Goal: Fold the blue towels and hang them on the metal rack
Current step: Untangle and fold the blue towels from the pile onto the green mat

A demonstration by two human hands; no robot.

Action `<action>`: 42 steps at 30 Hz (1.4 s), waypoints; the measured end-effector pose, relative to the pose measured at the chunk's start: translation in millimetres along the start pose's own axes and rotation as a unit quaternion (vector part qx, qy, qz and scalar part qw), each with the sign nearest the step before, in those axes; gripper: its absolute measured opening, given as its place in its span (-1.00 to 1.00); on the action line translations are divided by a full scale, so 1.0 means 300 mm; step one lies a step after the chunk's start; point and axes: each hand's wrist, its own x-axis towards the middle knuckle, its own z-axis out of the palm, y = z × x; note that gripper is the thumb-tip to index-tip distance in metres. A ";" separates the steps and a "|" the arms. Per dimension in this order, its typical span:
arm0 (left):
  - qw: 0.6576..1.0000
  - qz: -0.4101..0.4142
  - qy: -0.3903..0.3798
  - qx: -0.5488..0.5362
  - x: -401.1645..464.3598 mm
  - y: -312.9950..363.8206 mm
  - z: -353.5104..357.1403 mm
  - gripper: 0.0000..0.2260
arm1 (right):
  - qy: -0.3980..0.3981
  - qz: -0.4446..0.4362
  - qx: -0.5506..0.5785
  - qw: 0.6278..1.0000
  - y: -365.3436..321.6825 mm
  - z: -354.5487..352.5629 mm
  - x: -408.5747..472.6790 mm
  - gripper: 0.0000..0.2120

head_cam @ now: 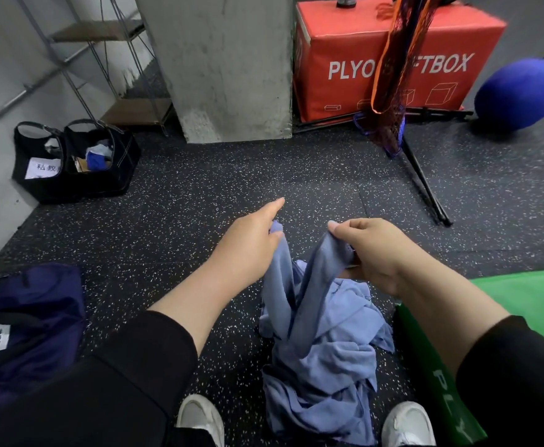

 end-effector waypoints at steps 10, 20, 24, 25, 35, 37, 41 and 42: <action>0.945 -0.098 0.079 -0.302 -0.021 0.040 0.039 -0.91 | -0.070 0.007 0.139 0.988 -0.022 0.011 -0.007 -0.90; 0.981 0.017 0.095 -0.167 -0.005 0.057 0.062 -0.51 | 0.005 0.001 0.158 0.987 -0.004 0.018 -0.011 -0.90; 0.977 0.033 0.095 -0.186 -0.010 0.069 0.063 -0.51 | -0.006 0.006 0.174 0.985 -0.008 0.029 -0.022 -0.89; 0.978 0.041 0.092 -0.184 -0.014 0.072 0.065 -0.51 | -0.009 0.009 0.182 0.983 -0.010 0.030 -0.024 -0.88; 0.989 0.097 0.072 -0.081 -0.037 0.077 0.076 -0.46 | 0.004 0.001 0.178 0.984 -0.009 0.035 -0.016 -0.96; 0.988 0.110 0.073 -0.075 -0.039 0.076 0.081 -0.47 | -0.004 -0.004 0.174 0.985 -0.007 0.034 -0.017 -0.95; 0.985 0.147 0.053 -0.072 -0.041 0.076 0.087 -0.47 | -0.015 -0.016 0.186 0.982 -0.007 0.033 -0.015 -0.86; 0.985 0.148 0.041 -0.079 -0.042 0.076 0.085 -0.47 | -0.017 -0.016 0.199 0.980 -0.006 0.030 -0.011 -0.84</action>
